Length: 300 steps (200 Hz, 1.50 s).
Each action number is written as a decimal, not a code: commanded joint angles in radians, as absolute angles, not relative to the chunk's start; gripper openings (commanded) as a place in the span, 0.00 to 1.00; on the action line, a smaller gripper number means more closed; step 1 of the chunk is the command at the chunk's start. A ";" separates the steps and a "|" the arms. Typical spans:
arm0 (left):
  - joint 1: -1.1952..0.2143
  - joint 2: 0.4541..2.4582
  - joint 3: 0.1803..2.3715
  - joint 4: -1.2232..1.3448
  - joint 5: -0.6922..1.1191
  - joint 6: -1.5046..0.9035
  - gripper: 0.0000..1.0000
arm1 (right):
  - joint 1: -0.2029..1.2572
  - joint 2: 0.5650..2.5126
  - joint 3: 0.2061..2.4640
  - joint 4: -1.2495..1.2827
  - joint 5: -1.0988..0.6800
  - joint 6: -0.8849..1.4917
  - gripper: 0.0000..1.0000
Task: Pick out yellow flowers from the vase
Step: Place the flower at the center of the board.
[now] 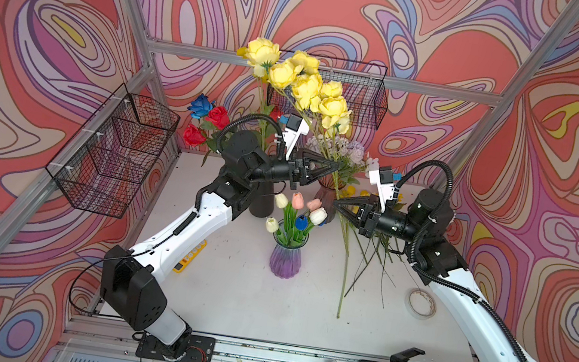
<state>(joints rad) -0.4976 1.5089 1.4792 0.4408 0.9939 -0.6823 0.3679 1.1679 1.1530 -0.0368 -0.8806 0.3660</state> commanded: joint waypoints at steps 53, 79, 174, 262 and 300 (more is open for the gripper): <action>-0.500 1.294 1.396 0.016 0.759 -0.310 0.67 | 0.361 1.105 1.177 -0.111 -0.584 0.297 0.00; -0.500 1.231 1.368 -0.130 0.605 -0.221 0.68 | 0.362 1.080 1.187 -0.186 -0.401 0.264 0.00; -0.500 0.980 1.122 -0.306 0.134 -0.152 0.69 | 0.360 1.034 1.122 -0.349 0.253 0.253 0.00; -0.490 0.839 0.985 -0.378 -0.061 -0.205 0.70 | 0.293 1.047 1.037 -0.378 0.373 0.349 0.00; -0.488 0.776 0.913 -0.396 -0.098 -0.230 0.70 | 0.249 1.014 0.958 -0.366 0.355 0.396 0.00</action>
<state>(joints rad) -0.4957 0.8131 0.9459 -0.3668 -0.0486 -0.2031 0.2672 1.0470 1.0019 -0.3748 0.3443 0.3466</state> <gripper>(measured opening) 0.701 0.063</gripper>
